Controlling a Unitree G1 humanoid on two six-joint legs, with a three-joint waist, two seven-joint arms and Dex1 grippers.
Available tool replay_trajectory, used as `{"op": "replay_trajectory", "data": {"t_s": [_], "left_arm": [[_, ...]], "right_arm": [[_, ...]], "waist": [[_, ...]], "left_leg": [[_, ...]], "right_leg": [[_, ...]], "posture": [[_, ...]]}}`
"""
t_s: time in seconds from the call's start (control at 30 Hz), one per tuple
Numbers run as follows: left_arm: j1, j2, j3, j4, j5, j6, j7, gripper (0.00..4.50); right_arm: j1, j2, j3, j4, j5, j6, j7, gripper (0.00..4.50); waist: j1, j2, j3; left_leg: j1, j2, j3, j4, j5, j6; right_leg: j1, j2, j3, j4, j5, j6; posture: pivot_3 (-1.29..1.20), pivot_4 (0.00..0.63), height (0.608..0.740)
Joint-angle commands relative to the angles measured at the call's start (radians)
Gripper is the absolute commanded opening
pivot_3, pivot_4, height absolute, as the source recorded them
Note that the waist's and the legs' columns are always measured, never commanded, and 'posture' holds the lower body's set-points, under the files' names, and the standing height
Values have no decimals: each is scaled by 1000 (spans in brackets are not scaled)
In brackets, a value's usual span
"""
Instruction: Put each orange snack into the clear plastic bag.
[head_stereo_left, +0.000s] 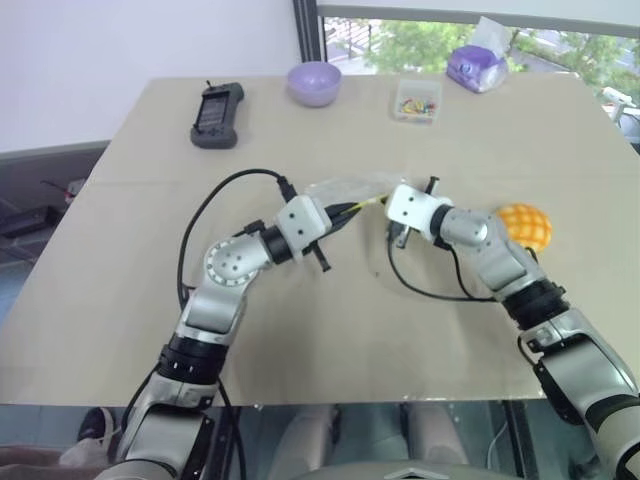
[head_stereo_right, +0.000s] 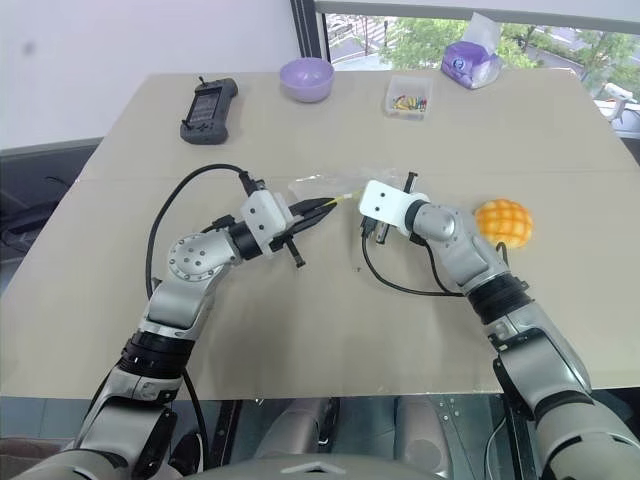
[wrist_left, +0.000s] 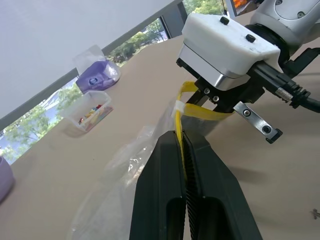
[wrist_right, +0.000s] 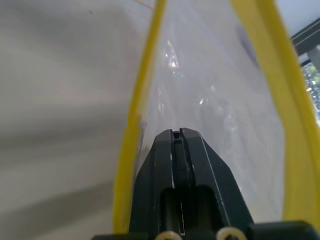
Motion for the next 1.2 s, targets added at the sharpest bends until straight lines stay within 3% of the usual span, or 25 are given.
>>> {"op": "replay_trajectory", "data": {"t_s": [0.03, 0.37, 0.57, 0.87, 1.2], "left_arm": [[-17, -2, 3, -28, -1, -16, 7, 0], [-15, -12, 1, -29, 2, -15, 15, 0], [-14, -14, 1, -33, 3, -12, 18, 0], [-10, -10, 10, -17, 13, 2, 42, 0], [-2, -10, 11, -28, 14, 13, 56, 0]], "right_arm": [[-21, -11, -33, -37, 0, -16, 18, 37], [-18, -11, -46, -44, -9, -23, 32, 4371], [-40, -8, -65, -19, -59, -59, -63, 4444], [-129, -61, -71, 55, -223, -243, -327, 4444], [-118, -117, -62, 133, -261, -287, -312, 4444]], "waist": [[0, 0, 0], [0, 0, 0], [0, 0, 0], [-1, 0, 0], [-2, 0, 0]], "left_leg": [[0, 0, 0, 0, 0, 0], [0, 0, 0, 0, 0, 0], [0, 0, 0, 0, 0, 0], [0, 0, 0, 0, 0, 0], [0, 0, 1, 0, 0, 0]], "right_leg": [[0, 0, 0, 0, 0, 0], [0, 0, 0, 0, 0, 0], [0, 0, 0, 0, 0, 0], [0, 0, 0, 0, 0, 0], [0, 0, 1, 0, 0, 0]], "posture": [[0, 150, 740], [0, 150, 740], [0, 150, 740], [0, 150, 740], [0, 150, 740]]}}
